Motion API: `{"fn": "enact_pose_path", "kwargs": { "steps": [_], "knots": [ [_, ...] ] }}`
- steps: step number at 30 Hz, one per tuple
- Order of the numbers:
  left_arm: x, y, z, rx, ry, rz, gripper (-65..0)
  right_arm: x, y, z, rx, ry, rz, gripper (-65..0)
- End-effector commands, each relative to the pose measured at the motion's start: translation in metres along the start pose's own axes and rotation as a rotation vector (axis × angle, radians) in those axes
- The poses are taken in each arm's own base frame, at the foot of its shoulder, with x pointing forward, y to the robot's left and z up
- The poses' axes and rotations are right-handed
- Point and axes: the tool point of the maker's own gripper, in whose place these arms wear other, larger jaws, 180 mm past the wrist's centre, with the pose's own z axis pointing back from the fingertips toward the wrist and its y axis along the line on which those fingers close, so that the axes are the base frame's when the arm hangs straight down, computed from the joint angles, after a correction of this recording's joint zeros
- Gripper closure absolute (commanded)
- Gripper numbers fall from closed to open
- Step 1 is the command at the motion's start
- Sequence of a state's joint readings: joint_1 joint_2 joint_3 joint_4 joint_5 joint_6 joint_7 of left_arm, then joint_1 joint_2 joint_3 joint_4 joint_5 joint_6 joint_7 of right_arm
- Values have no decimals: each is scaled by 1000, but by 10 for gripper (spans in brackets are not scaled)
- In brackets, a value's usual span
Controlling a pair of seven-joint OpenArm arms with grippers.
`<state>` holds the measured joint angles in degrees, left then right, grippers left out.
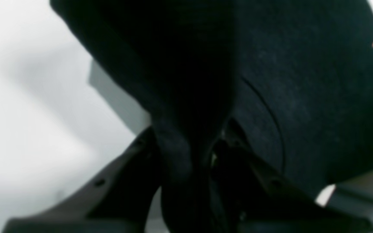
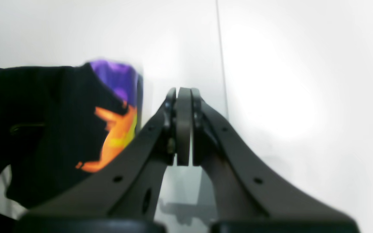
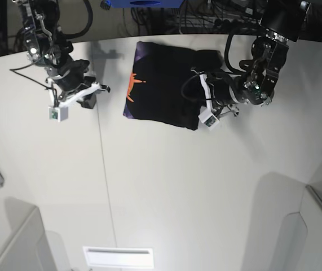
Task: Fold the T-shirt properly
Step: 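Drag and rotate the folded bundle with the left gripper to square it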
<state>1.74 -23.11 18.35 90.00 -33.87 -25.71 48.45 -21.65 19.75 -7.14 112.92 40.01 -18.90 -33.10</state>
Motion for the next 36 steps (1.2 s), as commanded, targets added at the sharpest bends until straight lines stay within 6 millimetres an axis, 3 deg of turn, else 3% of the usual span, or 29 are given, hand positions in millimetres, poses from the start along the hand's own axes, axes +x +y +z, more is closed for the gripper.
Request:
{"fn": "enact_pose_path", "kwargs": {
  "steps": [1,7,16,20,26,36],
  "knots": [
    [-12,17,4,70,89,-66,0,11,-2,4,-2,-45,-10,0],
    [-6,27,-1,136,200,-349,0,2,-44,19,-116,-48,-80,0],
    [18,24,-15,157,304,-789,0,-41,-91,47,-271,-13,-252,0],
    [30,10,-25,125,298,-983,0,-62,-95,55,-300,19,-296,0],
    [32,-3,-38,75,237,-1081,0,-81,-98,63,-336,38,-364,0],
    [41,-39,-52,-80,118,-1191,0,-86,-92,61,-329,40,-396,0]
  ]
}}
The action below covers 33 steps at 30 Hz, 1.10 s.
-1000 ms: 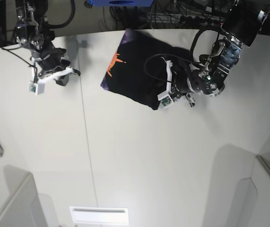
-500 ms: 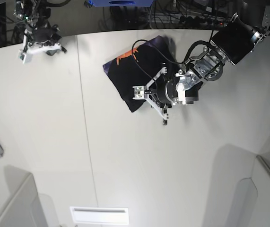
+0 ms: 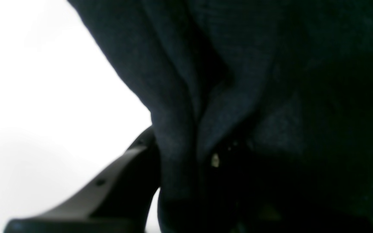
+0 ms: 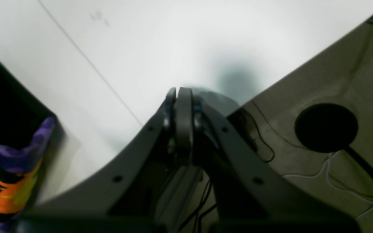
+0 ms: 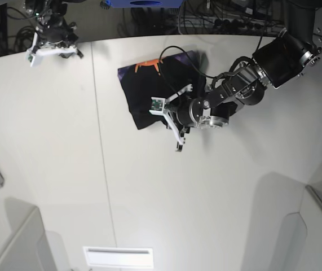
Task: Fold the T-shirt properly
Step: 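Drag and rotate the folded bundle with the left gripper to square it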
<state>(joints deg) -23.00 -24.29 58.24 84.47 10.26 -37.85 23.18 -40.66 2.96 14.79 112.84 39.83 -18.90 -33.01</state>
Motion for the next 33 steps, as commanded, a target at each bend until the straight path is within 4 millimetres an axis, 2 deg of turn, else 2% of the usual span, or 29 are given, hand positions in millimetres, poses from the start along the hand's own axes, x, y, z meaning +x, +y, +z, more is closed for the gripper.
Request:
{"fn": "enact_pose_path", "kwargs": {
  "steps": [1,9,13,18,23,27,31,33],
  "knots": [
    [0,-13,-2,-57,2,-15,0,9,1,2,5,-33,16,0],
    [26,-16,-3,-98,-101,-116,0,7,1,2,6,-28,15,0],
    [33,-15,-6,-107,-121,-135,0,6,1,2,6,-26,15,0],
    [26,-11,-13,-114,-96,-124,0,6,0,2,5,-23,15,0],
    [35,-9,-16,-111,-112,-129,0,-2,-7,-3,-14,2,9,0],
    [37,-7,-15,-106,-116,-132,0,-1,-12,-3,-40,-8,37,0],
    [36,6,-12,-85,-109,-147,0,-5,-15,-3,-87,-26,69,0],
    [35,9,-11,-79,-108,-150,0,-12,-9,-4,-91,-20,104,0]
  ]
}}
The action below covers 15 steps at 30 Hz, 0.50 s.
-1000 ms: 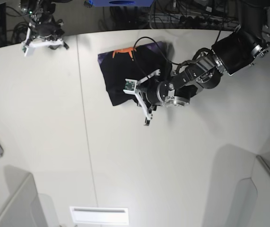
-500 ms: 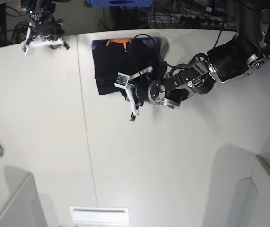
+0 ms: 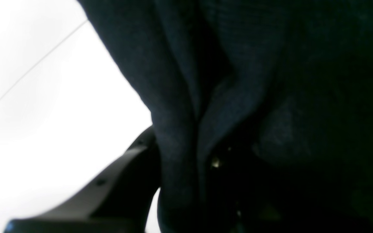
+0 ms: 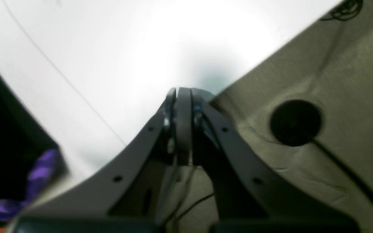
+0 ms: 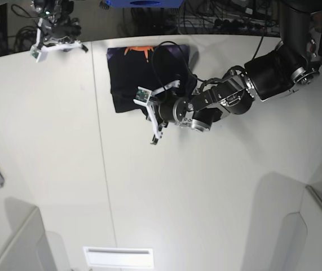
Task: Fold the T-shirt properly
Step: 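Drag and rotate the folded bundle with the left gripper to square it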
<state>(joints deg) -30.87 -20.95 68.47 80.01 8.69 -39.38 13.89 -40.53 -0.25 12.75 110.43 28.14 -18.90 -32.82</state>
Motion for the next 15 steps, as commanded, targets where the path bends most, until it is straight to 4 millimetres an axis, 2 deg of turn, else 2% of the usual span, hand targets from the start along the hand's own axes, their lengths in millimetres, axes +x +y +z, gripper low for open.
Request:
{"fn": "enact_pose_path", "kwargs": {
  "steps": [1,6,11,15],
  "knots": [
    [-9,9,5,13,44,-24,0,4,7,2,18,-21,19,0],
    [-11,12,7,20,50,-20,0,0,21,2,38,-20,53,0],
    [-14,12,8,21,60,-18,0,3,23,1,45,-27,50,0],
    [-13,16,9,32,56,-12,-281,7,27,0,52,-35,48,0]
  ]
}}
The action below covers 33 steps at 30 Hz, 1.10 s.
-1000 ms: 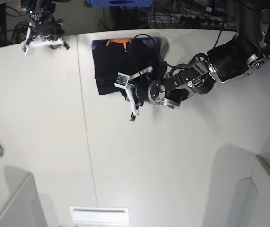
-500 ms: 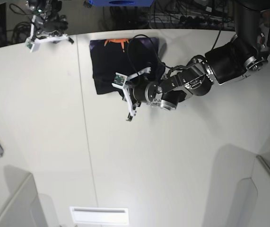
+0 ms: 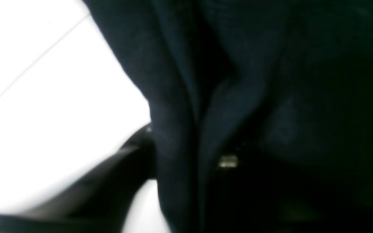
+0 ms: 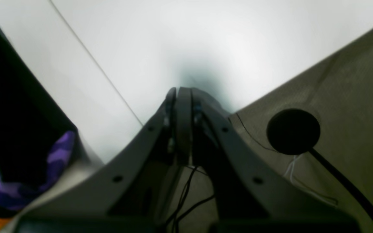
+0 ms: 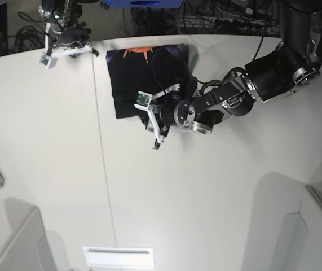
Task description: Fold the T-shirt properly
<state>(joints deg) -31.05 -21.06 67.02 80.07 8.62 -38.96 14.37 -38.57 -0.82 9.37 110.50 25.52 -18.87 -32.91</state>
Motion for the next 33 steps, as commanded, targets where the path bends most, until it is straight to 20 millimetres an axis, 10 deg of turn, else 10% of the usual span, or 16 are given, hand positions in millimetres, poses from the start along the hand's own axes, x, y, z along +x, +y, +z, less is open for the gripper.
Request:
{"fn": "enact_pose_path", "kwargs": {
  "steps": [1,6,21,24,29,33],
  "knots": [
    [-9,9,5,12,42,-16,-349,6,2,3,10,-25,6,0],
    [7,29,16,70,0,-22,-520,7,2,3,11,-26,6,0],
    [43,119,98,409,-154,106,-518,24,29,9,83,-74,55,0],
    [19,135,135,505,-109,282,-392,27,50,10,146,-78,118,0],
    [-42,124,196,648,-71,546,0,24,78,9,215,-69,156,0],
    [-97,91,233,743,12,695,0,6,94,13,259,-29,175,0]
  ]
}}
